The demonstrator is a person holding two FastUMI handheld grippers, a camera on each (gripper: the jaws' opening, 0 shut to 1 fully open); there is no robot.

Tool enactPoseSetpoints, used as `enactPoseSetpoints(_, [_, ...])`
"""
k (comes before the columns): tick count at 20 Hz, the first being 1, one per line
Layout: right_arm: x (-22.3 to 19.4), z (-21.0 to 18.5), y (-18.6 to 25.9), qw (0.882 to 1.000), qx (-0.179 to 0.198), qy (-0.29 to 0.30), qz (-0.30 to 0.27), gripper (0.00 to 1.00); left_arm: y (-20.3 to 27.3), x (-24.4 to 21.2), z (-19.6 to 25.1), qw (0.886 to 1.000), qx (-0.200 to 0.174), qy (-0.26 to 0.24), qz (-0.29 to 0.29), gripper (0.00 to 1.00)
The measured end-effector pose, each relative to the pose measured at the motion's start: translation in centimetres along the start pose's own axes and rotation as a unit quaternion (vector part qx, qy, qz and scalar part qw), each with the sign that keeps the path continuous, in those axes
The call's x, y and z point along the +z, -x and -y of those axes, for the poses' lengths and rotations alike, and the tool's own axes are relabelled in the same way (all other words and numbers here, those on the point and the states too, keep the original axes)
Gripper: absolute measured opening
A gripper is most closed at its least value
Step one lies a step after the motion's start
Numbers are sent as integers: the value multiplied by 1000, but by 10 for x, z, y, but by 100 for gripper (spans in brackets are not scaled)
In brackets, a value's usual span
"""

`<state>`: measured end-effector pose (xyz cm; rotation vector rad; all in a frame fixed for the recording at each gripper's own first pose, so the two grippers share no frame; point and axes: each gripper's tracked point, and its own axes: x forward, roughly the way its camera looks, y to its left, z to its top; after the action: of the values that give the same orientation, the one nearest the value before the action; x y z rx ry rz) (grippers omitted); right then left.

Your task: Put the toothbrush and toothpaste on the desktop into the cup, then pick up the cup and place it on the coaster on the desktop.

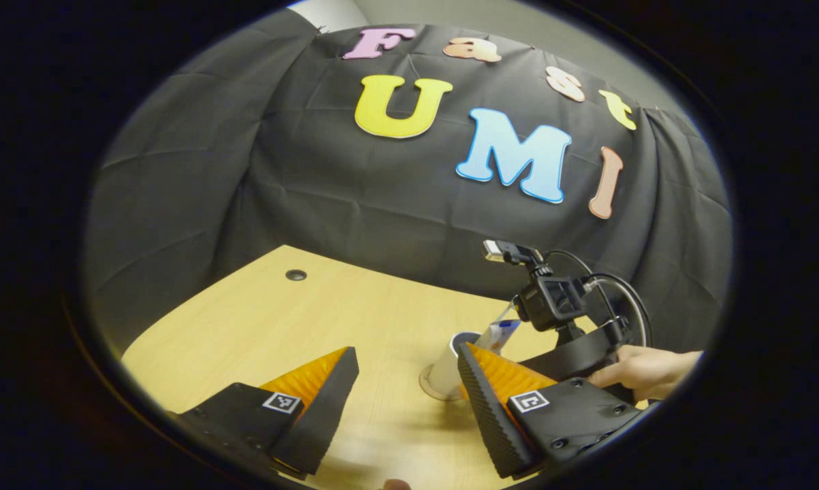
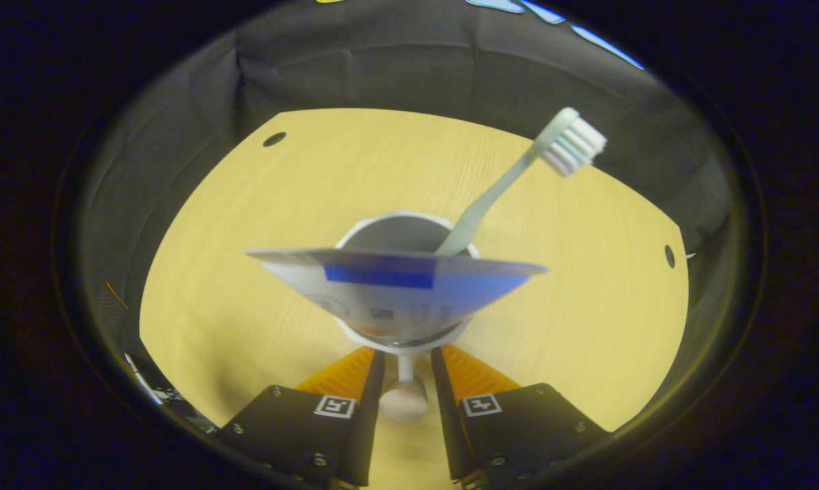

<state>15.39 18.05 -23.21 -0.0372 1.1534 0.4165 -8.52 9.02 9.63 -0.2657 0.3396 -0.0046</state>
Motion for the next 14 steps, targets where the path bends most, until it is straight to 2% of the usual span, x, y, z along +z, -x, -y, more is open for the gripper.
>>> enactPoseSetpoints(1, [0,3,11,1000,2,0,9,52,-1,1,3,1000,0,1,1,95])
enactPoseSetpoints(3, [-2,12,34,999,7,-3,32,57,-1,2,8,1000,0,1,4,95])
enactPoseSetpoints(8, [-13,33,93,996,19,-34,85,58,-3,9,25,1000,-9,-19,16,95])
enactPoseSetpoints(11, [-22,53,125,990,-1,-45,133,58,-2,14,39,999,-19,-40,25,95])
enactPoseSetpoints(14, [-22,75,162,977,-27,-53,205,58,4,24,61,997,-36,-54,41,95])
